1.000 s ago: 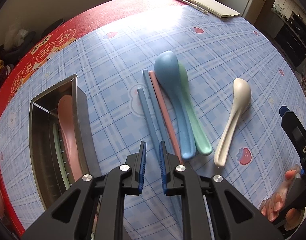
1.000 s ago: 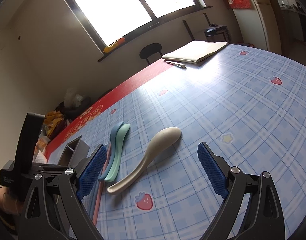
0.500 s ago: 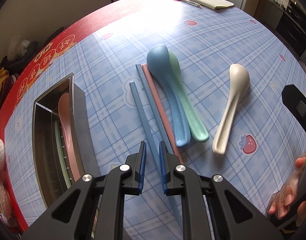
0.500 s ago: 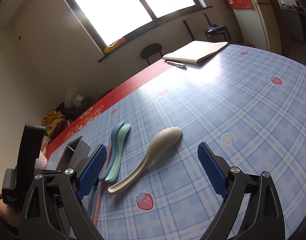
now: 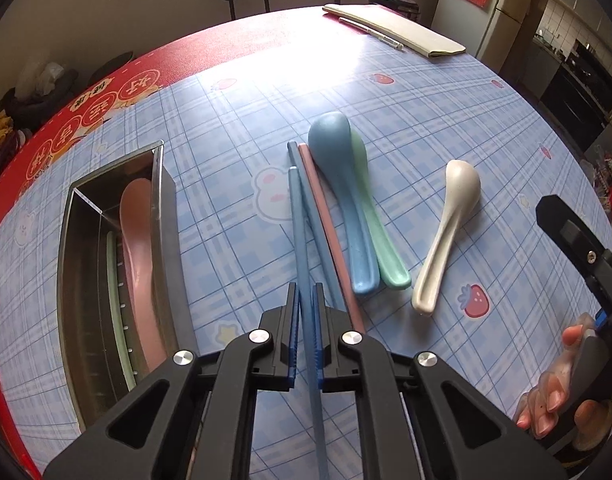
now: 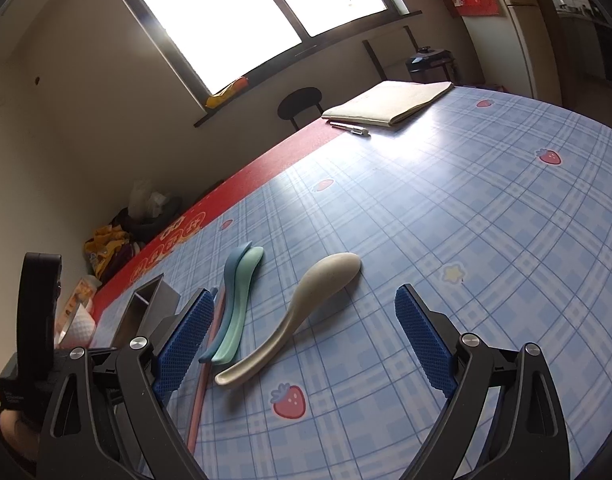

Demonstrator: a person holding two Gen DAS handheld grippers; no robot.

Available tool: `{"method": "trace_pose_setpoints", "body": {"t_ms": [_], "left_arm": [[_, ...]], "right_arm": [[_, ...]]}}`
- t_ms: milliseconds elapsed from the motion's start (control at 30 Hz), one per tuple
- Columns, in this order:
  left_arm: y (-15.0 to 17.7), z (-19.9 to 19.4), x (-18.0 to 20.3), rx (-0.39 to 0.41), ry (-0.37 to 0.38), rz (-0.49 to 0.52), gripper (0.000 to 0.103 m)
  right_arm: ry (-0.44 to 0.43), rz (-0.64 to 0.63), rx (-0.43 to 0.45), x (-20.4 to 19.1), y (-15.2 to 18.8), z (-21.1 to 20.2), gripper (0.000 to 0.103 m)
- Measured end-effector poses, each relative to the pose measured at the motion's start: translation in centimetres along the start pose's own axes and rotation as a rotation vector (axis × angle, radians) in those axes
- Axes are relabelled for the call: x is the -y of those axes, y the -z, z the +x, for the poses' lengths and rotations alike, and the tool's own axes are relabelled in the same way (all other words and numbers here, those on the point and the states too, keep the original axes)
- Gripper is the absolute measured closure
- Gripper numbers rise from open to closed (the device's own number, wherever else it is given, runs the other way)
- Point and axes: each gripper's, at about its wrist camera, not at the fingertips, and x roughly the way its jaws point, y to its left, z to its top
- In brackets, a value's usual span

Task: Organize utensils
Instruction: 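Lift the blue chopstick and carry it over the steel basket with the left gripper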

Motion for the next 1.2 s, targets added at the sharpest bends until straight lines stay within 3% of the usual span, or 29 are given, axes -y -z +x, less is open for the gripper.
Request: {"method": "trace_pose_setpoints", "body": {"t_ms": [300, 600, 933, 1200], "left_arm": [[-0.3, -3.9, -2.2, 0.072, 0.095, -0.056, 0.097], [0.4, -8.0, -8.7, 0.175, 0.132, -0.194, 0.097], [2.5, -6.9, -12.2, 0.180, 0.151, -0.271, 0.097], [3.9, -6.0, -13.3, 0.222, 0.172, -0.296, 0.097]], "right_arm": [[0.015, -0.005, -0.003, -0.2, 0.0, 0.2, 0.014], [0.025, -0.003, -0.023, -0.3, 0.0, 0.7, 0.014], [0.071, -0.025, -0.056, -0.9, 0.0, 1.3, 0.014], [0.114, -0.033, -0.191, -1.4, -0.2, 3.5, 0.014]]}}
